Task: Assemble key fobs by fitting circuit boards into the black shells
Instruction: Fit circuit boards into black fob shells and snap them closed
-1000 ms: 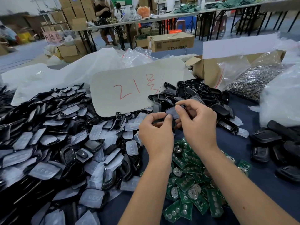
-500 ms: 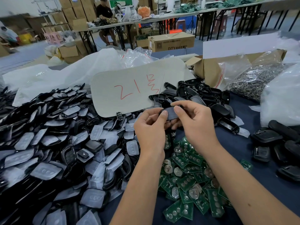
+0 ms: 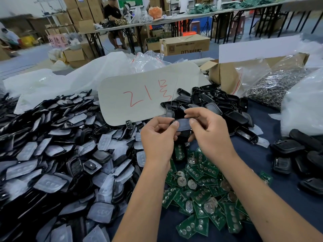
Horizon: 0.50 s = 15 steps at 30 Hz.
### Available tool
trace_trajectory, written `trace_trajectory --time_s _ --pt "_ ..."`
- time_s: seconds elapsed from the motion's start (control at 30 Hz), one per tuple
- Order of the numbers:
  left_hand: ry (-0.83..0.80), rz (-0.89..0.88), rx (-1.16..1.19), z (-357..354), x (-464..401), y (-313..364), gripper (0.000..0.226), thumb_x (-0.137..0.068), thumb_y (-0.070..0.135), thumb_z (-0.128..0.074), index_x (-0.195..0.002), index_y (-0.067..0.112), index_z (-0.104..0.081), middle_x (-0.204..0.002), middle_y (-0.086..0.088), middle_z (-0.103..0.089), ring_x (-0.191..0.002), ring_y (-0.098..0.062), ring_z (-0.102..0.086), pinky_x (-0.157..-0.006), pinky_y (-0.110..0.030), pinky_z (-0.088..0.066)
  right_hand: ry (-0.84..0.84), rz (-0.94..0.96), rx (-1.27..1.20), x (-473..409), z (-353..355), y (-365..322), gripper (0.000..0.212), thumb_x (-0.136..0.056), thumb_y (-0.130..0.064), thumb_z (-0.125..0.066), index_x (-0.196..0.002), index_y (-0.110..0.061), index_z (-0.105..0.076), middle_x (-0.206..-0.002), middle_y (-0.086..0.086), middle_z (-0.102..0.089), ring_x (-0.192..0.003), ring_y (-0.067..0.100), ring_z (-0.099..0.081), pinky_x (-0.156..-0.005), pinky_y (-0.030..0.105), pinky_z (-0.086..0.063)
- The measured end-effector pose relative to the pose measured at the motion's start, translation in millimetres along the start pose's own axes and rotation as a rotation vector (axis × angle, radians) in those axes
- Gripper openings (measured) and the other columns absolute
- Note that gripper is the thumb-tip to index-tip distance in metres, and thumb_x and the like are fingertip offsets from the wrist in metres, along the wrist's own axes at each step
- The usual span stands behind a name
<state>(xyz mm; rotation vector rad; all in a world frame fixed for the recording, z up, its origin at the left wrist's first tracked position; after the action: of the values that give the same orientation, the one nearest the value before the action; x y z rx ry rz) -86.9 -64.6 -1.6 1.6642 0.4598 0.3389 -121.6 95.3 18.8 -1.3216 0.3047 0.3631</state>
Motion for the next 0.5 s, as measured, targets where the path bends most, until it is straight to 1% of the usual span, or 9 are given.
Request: trace_trajectory --time_s 0.07,0.1,0.13,0.2,0.23,0.33,0.4,0.43,0.5 --pt "0.023 0.032 0.016 4 -1 -1 0.012 -0.089 -0.001 -0.077 -0.083 0.009 -0.073 -0.069 -0.006 -0.070 -0.057 -0.012 -0.063 -0.055 -0.018 -0.050 -0.046 0.260 0.247 4 -2 -19 0.025 -0.096 -0.009 -0.067 -0.118 -0.017 -0.073 -0.116 -0.007 -0.065 -0.105 0.011 -0.063 -0.081 0.028 -0.054" --pt "0.031 0.057 0.035 7 -3 -2 0.013 -0.088 -0.002 -0.076 -0.082 0.008 -0.073 -0.068 -0.006 -0.069 -0.055 -0.012 -0.062 -0.054 -0.018 -0.050 -0.092 0.355 0.330 7 -6 -24 0.025 -0.094 -0.013 -0.071 -0.118 -0.017 -0.074 -0.119 -0.006 -0.062 -0.114 0.013 -0.057 -0.088 0.028 -0.052" --pt "0.034 0.090 0.059 9 -4 -3 0.014 -0.088 -0.004 -0.075 -0.081 0.008 -0.072 -0.068 -0.007 -0.068 -0.054 -0.011 -0.062 -0.052 -0.018 -0.049 -0.138 0.405 0.398 9 -10 -25 0.026 -0.091 -0.018 -0.076 -0.117 -0.016 -0.075 -0.121 -0.005 -0.061 -0.120 0.015 -0.053 -0.094 0.029 -0.049" --pt "0.016 0.176 0.114 14 -8 -5 0.017 -0.088 -0.008 -0.073 -0.079 0.006 -0.072 -0.068 -0.008 -0.070 -0.053 -0.010 -0.066 -0.050 -0.017 -0.049 -0.177 0.445 0.496 9 -14 -24 0.030 -0.088 -0.022 -0.081 -0.117 -0.015 -0.078 -0.124 -0.003 -0.062 -0.125 0.018 -0.049 -0.104 0.029 -0.044" --pt "-0.007 0.220 0.132 15 -9 -7 0.019 -0.088 -0.009 -0.073 -0.076 0.006 -0.072 -0.068 -0.008 -0.071 -0.053 -0.010 -0.067 -0.049 -0.016 -0.049 -0.170 0.455 0.512 9 -14 -24 0.028 -0.088 -0.022 -0.082 -0.115 -0.014 -0.079 -0.124 -0.002 -0.063 -0.125 0.018 -0.049 -0.105 0.028 -0.042" --pt "-0.092 0.313 0.195 14 -11 -8 0.019 -0.089 -0.003 -0.074 -0.072 0.005 -0.075 -0.071 -0.011 -0.071 -0.054 -0.012 -0.067 -0.050 -0.015 -0.052 -0.124 0.492 0.496 9 -14 -27 0.014 -0.090 -0.017 -0.080 -0.103 -0.012 -0.083 -0.114 -0.004 -0.067 -0.118 0.017 -0.051 -0.099 0.022 -0.042" --pt "-0.136 0.325 0.271 11 -11 -5 0.022 -0.093 0.010 -0.074 -0.072 0.006 -0.079 -0.078 -0.013 -0.073 -0.061 -0.013 -0.069 -0.056 -0.017 -0.057 -0.077 0.433 0.418 6 -12 -26 0.007 -0.090 -0.015 -0.080 -0.096 -0.013 -0.083 -0.105 -0.006 -0.068 -0.111 0.017 -0.053 -0.094 0.022 -0.043" --pt "-0.160 0.319 0.304 9 -11 -3 0.023 -0.094 0.016 -0.073 -0.074 0.008 -0.080 -0.083 -0.014 -0.075 -0.067 -0.015 -0.071 -0.060 -0.019 -0.059 -0.047 0.331 0.318 3 -8 -21 0.004 -0.090 -0.014 -0.080 -0.093 -0.015 -0.083 -0.101 -0.007 -0.069 -0.108 0.016 -0.056 -0.091 0.024 -0.045" --pt "-0.200 0.273 0.300 6 -8 0 0.015 -0.095 0.017 -0.072 -0.088 0.007 -0.081 -0.095 -0.017 -0.078 -0.080 -0.021 -0.073 -0.069 -0.023 -0.062 -0.003 0.041 -0.019 -3 -2 -4 0.009 -0.091 -0.010 -0.079 -0.087 -0.018 -0.082 -0.095 -0.005 -0.072 -0.099 0.016 -0.065 -0.086 0.034 -0.053"
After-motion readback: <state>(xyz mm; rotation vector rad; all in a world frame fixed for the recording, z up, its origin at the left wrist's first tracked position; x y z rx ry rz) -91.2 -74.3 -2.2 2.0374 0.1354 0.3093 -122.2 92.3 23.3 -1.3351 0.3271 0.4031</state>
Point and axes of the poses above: each hand's wrist, its own x-axis away from the middle knuckle, its own z-axis out of the back of the hand, y = z × x, the point moved 7 cm from there along -x, towards the middle knuckle
